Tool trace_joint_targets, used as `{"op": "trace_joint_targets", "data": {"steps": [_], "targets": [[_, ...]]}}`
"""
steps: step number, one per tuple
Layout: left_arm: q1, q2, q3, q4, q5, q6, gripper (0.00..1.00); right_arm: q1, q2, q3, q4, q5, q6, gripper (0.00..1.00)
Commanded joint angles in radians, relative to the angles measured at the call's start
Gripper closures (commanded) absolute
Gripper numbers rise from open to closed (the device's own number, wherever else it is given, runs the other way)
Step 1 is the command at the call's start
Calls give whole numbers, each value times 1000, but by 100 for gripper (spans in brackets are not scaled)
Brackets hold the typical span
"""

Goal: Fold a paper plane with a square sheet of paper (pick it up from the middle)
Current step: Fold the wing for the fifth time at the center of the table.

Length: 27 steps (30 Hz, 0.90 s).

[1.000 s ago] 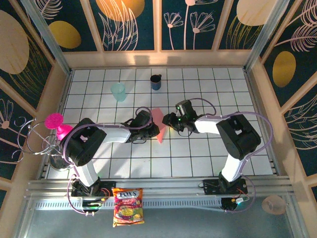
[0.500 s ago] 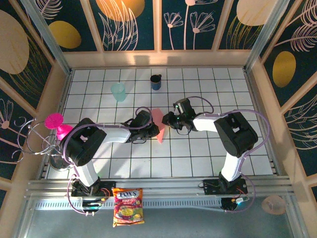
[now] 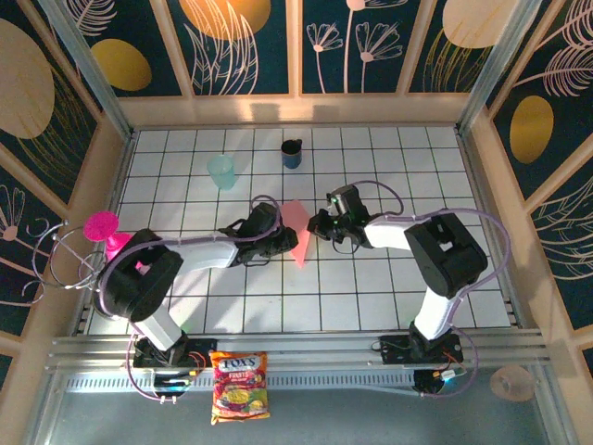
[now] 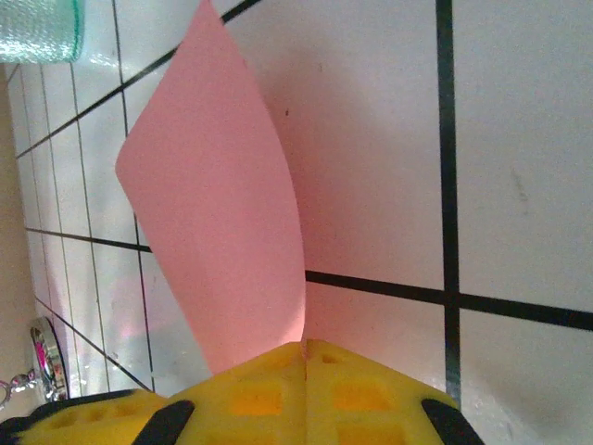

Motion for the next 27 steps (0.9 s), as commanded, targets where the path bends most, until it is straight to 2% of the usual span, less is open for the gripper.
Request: {"op": "trace_joint_targets", "data": {"steps": [1,11,21,27], "targets": [[2,-71,21,16,-34,111,65,-6,-93,-41,51,87,58,99],[-11,-122,-43,260,29,308,58,-2,-250,-149,27,269,316,100],[-49,-65,-47,362,39,533,52,15,-333,-209,-10,323,484,100],[-77,-22,-49,393,44,662,50,24,-320,-196,-20,285,508,100]]}}
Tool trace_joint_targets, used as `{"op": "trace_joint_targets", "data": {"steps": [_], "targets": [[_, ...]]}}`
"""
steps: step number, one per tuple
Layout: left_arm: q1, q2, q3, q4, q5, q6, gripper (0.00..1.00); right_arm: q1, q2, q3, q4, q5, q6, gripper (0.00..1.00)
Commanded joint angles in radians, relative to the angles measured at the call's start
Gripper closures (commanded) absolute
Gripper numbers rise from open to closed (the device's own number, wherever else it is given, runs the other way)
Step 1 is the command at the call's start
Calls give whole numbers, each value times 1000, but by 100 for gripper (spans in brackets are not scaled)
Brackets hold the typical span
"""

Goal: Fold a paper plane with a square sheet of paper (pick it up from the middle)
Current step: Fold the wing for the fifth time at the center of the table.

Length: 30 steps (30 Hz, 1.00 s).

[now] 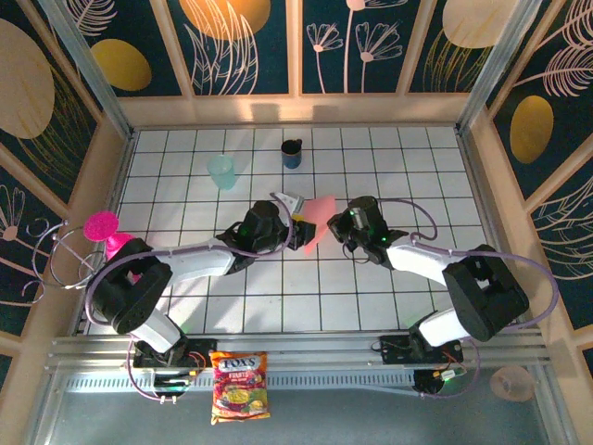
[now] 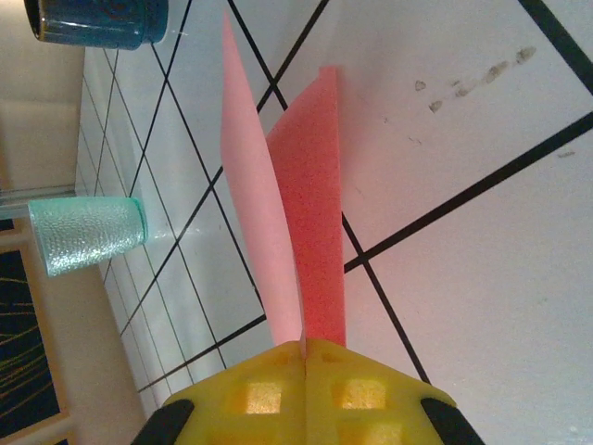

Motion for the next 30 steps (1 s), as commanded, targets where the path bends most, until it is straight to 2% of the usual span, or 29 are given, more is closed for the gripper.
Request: {"op": "trace_joint_targets", "data": {"steps": [1,13,25,30], "targets": [[-18,38,-9,50,10,133,50,9,-5,5,-21,-5,38,100],[-81,150,37,-6,-32,339,51,-7,30,10,14,-92,53,100],[-82,176,21,38,-90,373,66,-23,37,-1,34,-137,62,100],[-82,165,-1,50,-88,381,69,-26,34,-4,29,-158,49,93]]}}
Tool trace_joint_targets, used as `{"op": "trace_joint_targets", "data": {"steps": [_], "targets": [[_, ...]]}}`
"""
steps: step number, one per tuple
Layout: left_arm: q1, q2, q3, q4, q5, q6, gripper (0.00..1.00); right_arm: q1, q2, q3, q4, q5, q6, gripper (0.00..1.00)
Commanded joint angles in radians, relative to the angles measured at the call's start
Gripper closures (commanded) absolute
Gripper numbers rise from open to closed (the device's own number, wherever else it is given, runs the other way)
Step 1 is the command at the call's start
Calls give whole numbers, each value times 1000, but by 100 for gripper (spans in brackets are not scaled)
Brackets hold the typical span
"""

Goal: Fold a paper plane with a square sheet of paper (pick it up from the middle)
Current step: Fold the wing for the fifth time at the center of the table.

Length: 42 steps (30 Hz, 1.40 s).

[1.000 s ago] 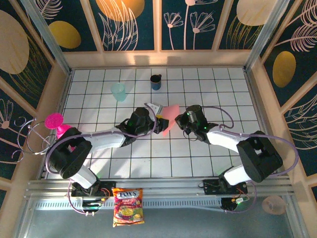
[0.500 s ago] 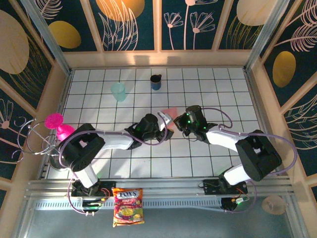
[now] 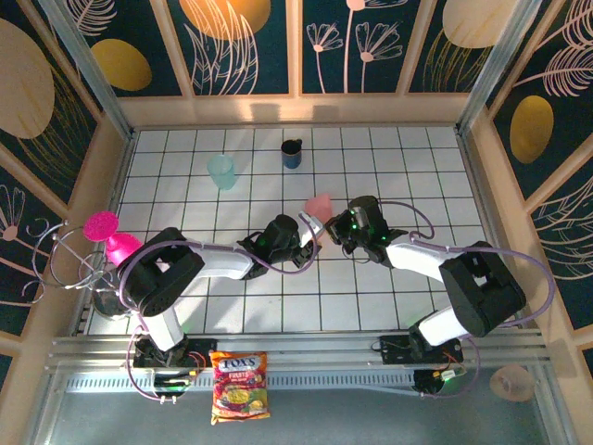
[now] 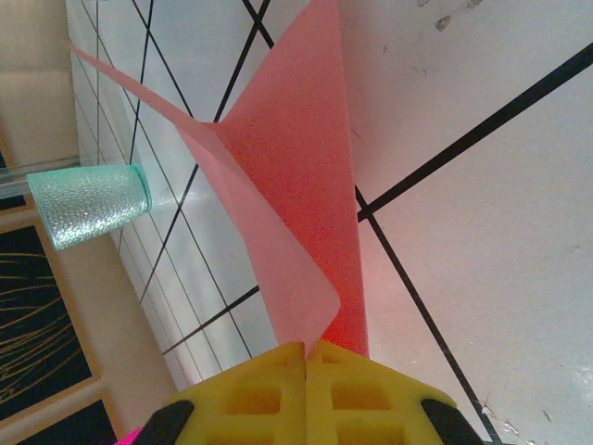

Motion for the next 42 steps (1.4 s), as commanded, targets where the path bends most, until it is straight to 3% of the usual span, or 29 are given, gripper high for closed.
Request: {"op": "trace_joint_targets", "data": {"steps": [1,17,22,36,39,42], "targets": [[-1,-7,-26,43,-9,27,70,-5,6,-5,13,-31,-5,91],[-1,-7,-59,47,-11,43,79,-82,32,31,-89,-45,-112,54],[-1,-15,-71,42,-11,45,79,-128,88,70,-109,-87,-177,48],[0,-25,-71,34,-9,44,79,-161,216,164,-95,-185,-276,49],[-1,-26,-73,37,-9,39,79,-160,211,151,-81,-195,-268,55],[-1,-22,-73,48,-7,30,78,-160,199,136,-65,-205,-259,72]]}}
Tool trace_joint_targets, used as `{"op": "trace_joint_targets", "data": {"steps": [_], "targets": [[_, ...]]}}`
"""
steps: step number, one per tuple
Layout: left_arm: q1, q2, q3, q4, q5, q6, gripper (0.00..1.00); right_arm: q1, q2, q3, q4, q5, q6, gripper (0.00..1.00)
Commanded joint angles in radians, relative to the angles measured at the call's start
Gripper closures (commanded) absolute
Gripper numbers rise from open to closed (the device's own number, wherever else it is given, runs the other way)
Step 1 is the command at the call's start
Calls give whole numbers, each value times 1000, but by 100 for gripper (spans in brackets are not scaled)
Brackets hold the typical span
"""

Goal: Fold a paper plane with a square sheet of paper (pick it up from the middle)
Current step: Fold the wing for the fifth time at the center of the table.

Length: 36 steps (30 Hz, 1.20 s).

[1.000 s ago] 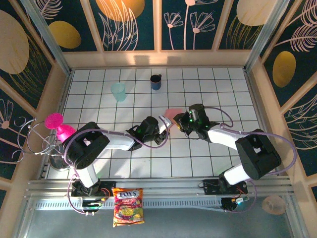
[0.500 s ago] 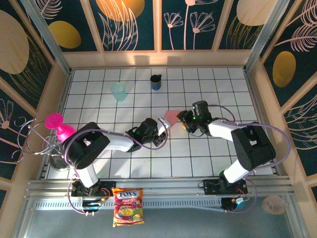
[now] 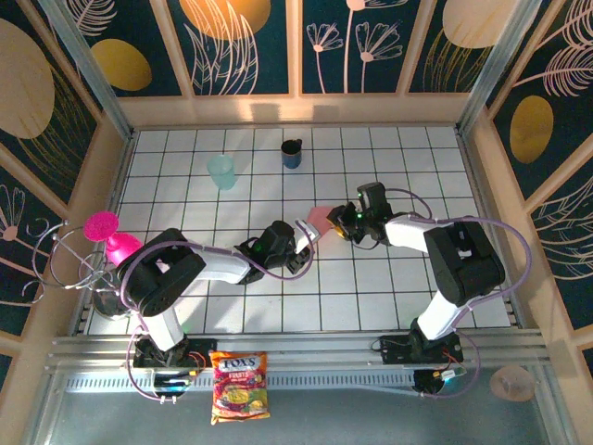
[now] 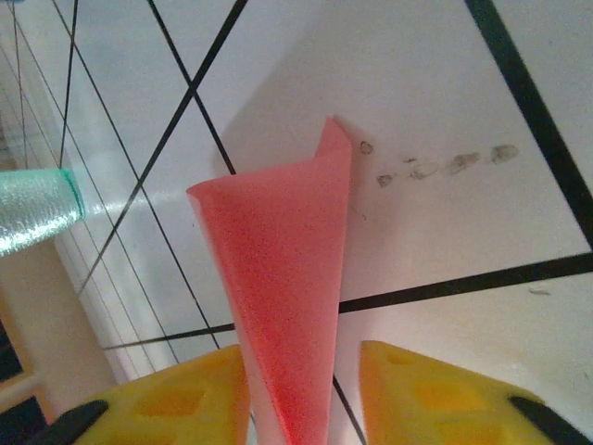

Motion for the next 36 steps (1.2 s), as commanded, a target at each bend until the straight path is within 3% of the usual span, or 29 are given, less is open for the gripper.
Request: {"op": "trace_joint_targets", "data": {"steps": [1,5,11,16,28,33,36], "targets": [[-1,-20,-8,33,-2,2,78,-2,-9,-12,32,-30,-4,76],[-1,-17,-8,46,-2,-6,75,-2,-22,-28,43,-40,8,88],[0,-15,-12,76,7,-19,66,-1,-40,-47,54,-47,24,96],[-1,6,-10,95,13,-23,59,-1,-55,-51,55,-54,37,99],[0,20,-29,131,18,-20,52,-7,-47,-46,53,-82,71,100],[-2,32,-36,137,16,-11,53,-14,-44,-54,63,-92,87,100],[-1,36,-42,143,10,-3,61,-17,-47,-58,62,-92,88,100]]}}
